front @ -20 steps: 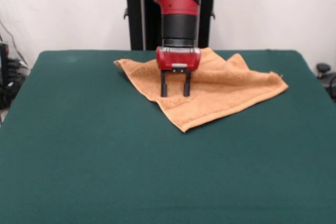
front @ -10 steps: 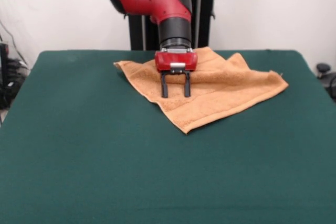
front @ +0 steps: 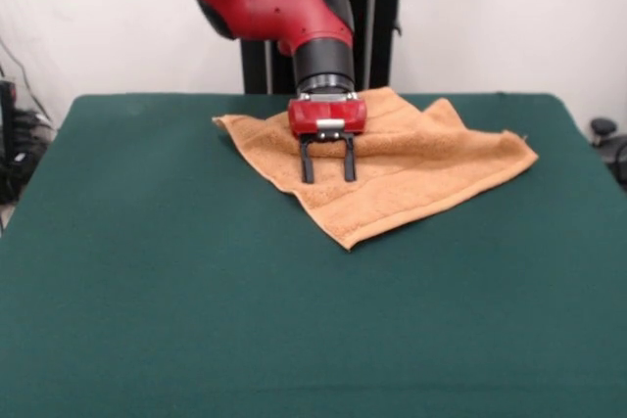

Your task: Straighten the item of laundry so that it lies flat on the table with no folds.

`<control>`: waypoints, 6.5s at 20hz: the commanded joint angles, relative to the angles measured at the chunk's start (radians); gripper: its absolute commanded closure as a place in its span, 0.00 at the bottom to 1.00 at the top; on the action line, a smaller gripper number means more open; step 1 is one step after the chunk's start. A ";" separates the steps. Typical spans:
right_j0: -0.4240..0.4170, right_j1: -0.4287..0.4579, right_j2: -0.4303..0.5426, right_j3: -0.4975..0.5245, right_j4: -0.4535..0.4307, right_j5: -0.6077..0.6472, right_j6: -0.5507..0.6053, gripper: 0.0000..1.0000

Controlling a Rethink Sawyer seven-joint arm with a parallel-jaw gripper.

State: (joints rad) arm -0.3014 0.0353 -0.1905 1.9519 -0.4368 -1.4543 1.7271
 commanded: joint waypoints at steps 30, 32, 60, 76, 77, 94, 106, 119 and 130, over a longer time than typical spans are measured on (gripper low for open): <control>-0.121 0.088 0.444 -0.459 -0.133 1.353 0.110 0.00; -0.095 0.071 0.420 -0.448 -0.067 1.415 0.096 0.00; 0.145 -0.203 0.196 -0.217 0.308 1.668 0.120 0.00; 0.165 -0.491 0.186 0.006 0.320 1.726 0.155 0.00; 0.166 -0.504 0.186 0.014 0.321 1.729 0.158 0.00; 0.175 -0.529 0.201 0.056 0.361 1.665 0.204 0.00; 0.215 -0.512 0.173 -0.039 0.376 1.638 0.193 0.00; 0.240 -0.402 0.157 -0.220 0.420 1.718 0.151 0.00; 0.254 -0.275 0.152 -0.469 0.425 1.893 0.117 0.00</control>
State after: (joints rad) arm -0.0824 -0.4074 -0.0985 1.7179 -0.0760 0.3763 1.7273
